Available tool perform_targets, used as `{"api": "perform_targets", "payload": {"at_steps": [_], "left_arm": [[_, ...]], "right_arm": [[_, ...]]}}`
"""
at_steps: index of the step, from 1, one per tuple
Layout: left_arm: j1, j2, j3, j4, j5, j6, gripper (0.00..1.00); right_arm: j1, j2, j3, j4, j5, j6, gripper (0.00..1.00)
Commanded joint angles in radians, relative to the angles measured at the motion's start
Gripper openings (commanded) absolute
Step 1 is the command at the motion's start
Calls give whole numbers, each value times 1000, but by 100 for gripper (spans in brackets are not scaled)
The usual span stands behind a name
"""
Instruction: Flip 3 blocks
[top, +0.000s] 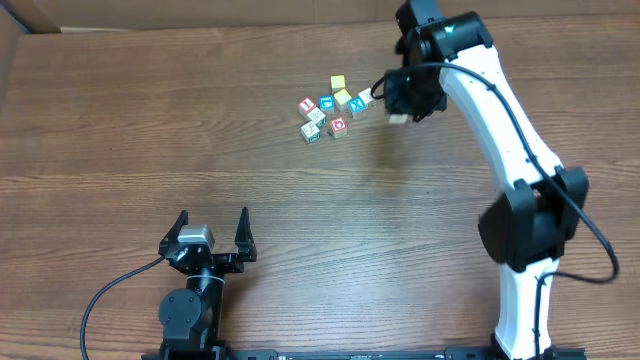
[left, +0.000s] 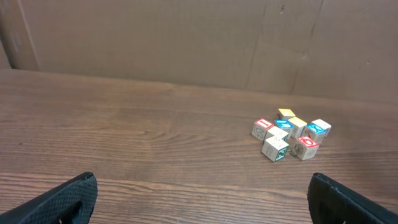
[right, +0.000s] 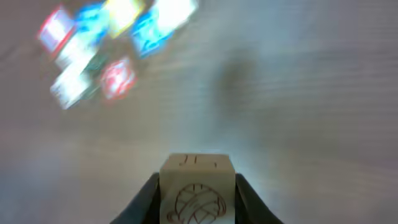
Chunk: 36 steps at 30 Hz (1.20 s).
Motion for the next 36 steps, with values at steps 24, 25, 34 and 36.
{"api": "perform_targets", "payload": {"at_steps": [24, 25, 34, 36], "left_arm": [[-6, -9, -3, 2, 8, 22, 100], [-6, -9, -3, 2, 8, 22, 100], [-6, -9, -3, 2, 8, 22, 100], [-6, -9, -3, 2, 8, 22, 100]], "right_arm": [[254, -19, -373, 159, -130, 213, 96], [251, -20, -354, 140, -130, 212, 96], [312, -21, -356, 108, -220, 211, 4], [345, -21, -362, 132, -246, 212, 4]]}}
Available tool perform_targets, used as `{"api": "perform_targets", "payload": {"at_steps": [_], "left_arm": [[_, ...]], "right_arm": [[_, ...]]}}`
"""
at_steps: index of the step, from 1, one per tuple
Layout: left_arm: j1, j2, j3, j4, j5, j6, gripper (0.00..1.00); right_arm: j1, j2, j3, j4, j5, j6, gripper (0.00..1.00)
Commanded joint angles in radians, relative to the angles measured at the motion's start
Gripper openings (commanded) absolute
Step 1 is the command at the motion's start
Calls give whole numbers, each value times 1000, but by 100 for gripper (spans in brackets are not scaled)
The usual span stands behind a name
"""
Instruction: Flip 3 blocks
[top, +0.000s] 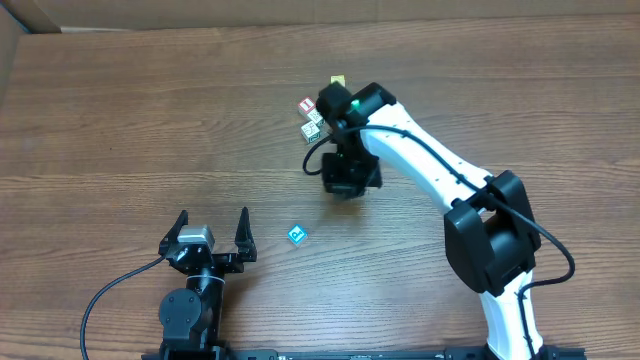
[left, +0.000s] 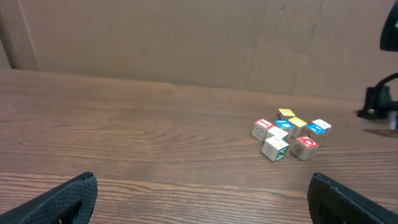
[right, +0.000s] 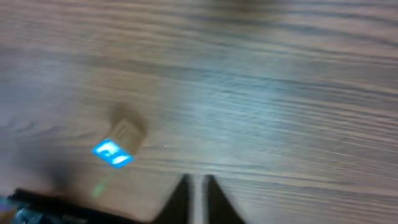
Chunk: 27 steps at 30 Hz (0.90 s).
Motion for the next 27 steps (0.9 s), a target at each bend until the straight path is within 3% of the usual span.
{"api": "perform_targets", "payload": {"at_steps": [1, 2, 6, 7, 10, 13, 17, 27], "left_arm": [[-6, -9, -3, 1, 8, 22, 100], [-6, -9, -3, 1, 8, 22, 100], [-6, -9, -3, 1, 8, 22, 100], [-6, -9, -3, 1, 8, 22, 100], [-6, -9, -3, 1, 8, 22, 100], [-6, -9, -3, 1, 8, 22, 100], [-6, -9, -3, 1, 8, 22, 100], [-6, -9, -3, 1, 8, 22, 100]], "right_arm": [[77, -14, -7, 31, -74, 5, 4], [92, -14, -11, 43, -73, 13, 4], [148, -14, -17, 85, 14, 19, 51], [161, -14, -17, 87, 68, 18, 66], [187, -14, -17, 91, 191, 13, 91], [190, -14, -17, 91, 183, -58, 90], [200, -14, -37, 129, 129, -192, 80], [262, -14, -163, 306, 90, -265, 65]]}}
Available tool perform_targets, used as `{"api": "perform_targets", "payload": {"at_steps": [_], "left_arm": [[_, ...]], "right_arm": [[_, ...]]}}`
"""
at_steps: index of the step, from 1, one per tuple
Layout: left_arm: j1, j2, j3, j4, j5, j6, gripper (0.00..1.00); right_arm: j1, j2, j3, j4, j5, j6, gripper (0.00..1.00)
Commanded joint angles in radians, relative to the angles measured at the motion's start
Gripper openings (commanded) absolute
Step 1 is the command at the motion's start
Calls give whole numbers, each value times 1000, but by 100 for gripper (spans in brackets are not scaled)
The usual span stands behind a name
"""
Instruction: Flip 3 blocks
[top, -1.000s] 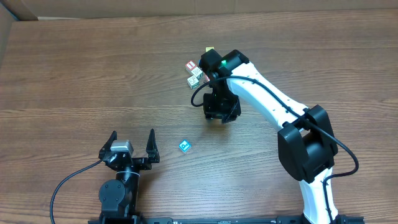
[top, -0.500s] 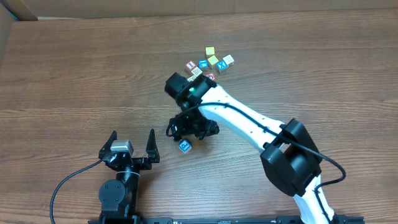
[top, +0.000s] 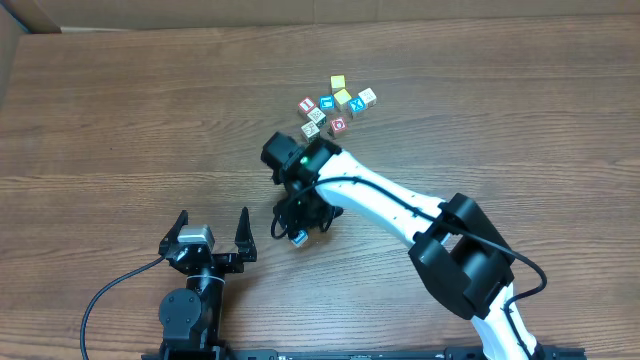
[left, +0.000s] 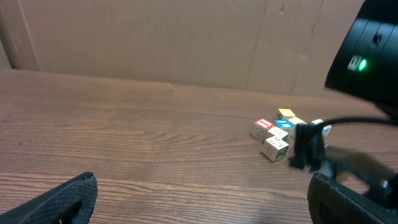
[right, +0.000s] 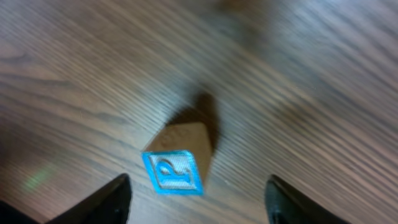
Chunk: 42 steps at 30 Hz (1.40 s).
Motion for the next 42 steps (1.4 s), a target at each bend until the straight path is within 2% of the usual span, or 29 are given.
{"api": "perform_targets", "payload": {"at_steps": [1, 3, 5, 7, 10, 13, 19, 22, 24, 27, 35, 42], "left_arm": [[-6, -9, -3, 2, 8, 22, 100], [-6, -9, -3, 2, 8, 22, 100], [-6, -9, -3, 2, 8, 22, 100], [-6, -9, -3, 2, 8, 22, 100], [-6, -9, -3, 2, 8, 22, 100], [-6, -9, -3, 2, 8, 22, 100], [-6, -9, -3, 2, 8, 23, 100], [-6, -9, -3, 2, 8, 22, 100], [-6, -9, -3, 2, 8, 22, 100], [-6, -9, -3, 2, 8, 22, 100], [-6, -9, -3, 2, 8, 22, 100], [-6, -9, -3, 2, 8, 22, 100]], "right_arm": [[32, -14, -30, 47, -14, -39, 63], [42, -14, -31, 59, -12, -39, 58], [44, -14, -31, 68, -10, -38, 47], [44, -14, -31, 64, -9, -38, 41], [44, -14, -31, 50, 3, -38, 41], [44, -14, -34, 45, 24, -36, 48], [49, -14, -90, 121, 19, 70, 49], [54, -14, -98, 133, 16, 69, 45], [55, -14, -98, 141, 17, 69, 34], [53, -14, -98, 143, 57, 69, 27], [-9, -14, -47, 51, 258, 200, 25], [-83, -14, -34, 13, 220, 317, 26]]}}
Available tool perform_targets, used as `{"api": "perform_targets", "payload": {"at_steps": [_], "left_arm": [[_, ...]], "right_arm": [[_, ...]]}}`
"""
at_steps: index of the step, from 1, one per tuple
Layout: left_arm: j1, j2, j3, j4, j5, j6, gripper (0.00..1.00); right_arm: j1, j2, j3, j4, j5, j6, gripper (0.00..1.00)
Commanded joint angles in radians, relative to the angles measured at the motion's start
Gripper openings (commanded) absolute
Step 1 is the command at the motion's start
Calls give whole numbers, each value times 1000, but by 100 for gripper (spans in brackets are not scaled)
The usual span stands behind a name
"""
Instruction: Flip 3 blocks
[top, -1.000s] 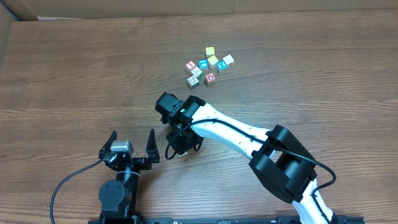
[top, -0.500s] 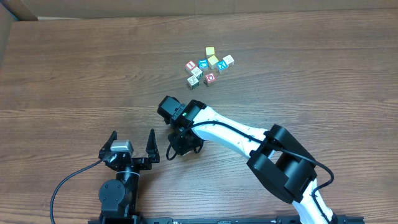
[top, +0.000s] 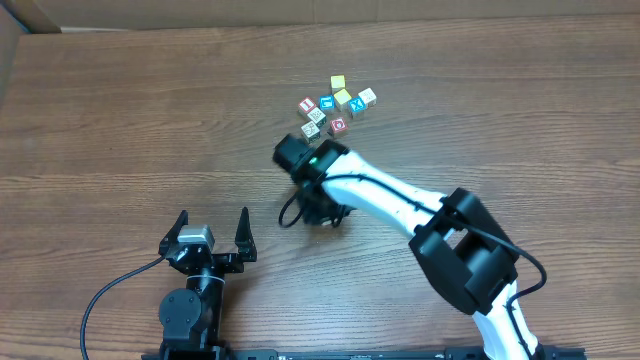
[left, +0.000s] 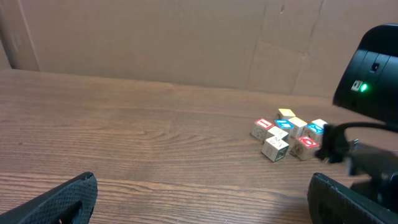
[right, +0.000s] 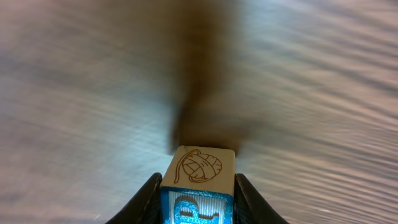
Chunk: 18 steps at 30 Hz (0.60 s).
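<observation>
My right gripper (right: 199, 196) is shut on a wooden block (right: 199, 180) with a blue letter face towards the camera and a yarn-ball drawing on its far face. The table under it is blurred, and the block's shadow lies just beyond it. In the overhead view the right gripper (top: 314, 207) is near the middle of the table and hides the block. Several more blocks (top: 335, 106) sit in a tight cluster at the back; the left wrist view shows this cluster (left: 288, 134) too. My left gripper (top: 210, 240) rests open and empty at the front edge.
The white right arm (top: 400, 205) stretches from the front right across to the table's middle. Its black wrist (left: 367, 118) shows at the right of the left wrist view. A brown cardboard wall (left: 186, 43) stands behind the wooden table (top: 120, 130).
The blue-faced block lay on the table between my open right fingers. Now the right gripper is shut on it and stands slightly farther back and right. The left arm is unchanged.
My right gripper first held the yarn-ball block beside the cluster at the back right. Then the block lay blue face up near the front middle, the gripper shut and empty nearby. Then the gripper was open over it, and now it grips it again.
</observation>
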Motion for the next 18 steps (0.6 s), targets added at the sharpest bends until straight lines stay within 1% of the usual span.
{"api": "perform_targets", "payload": {"at_steps": [1, 4, 8, 10, 14, 18], "left_arm": [[-6, -9, -3, 2, 8, 22, 100], [-6, -9, -3, 2, 8, 22, 100], [-6, -9, -3, 2, 8, 22, 100], [-6, -9, -3, 2, 8, 22, 100], [-6, -9, -3, 2, 8, 22, 100], [-6, -9, -3, 2, 8, 22, 100]], "right_arm": [[-21, -12, 31, -3, -23, 72, 26], [-26, -12, 31, -6, -55, 72, 32], [-25, -12, 31, -16, -62, 72, 45], [-25, -12, 31, -16, -62, 71, 47], [-40, -12, 42, -25, -63, 72, 47], [-61, -12, 116, -83, -63, 68, 48]]}}
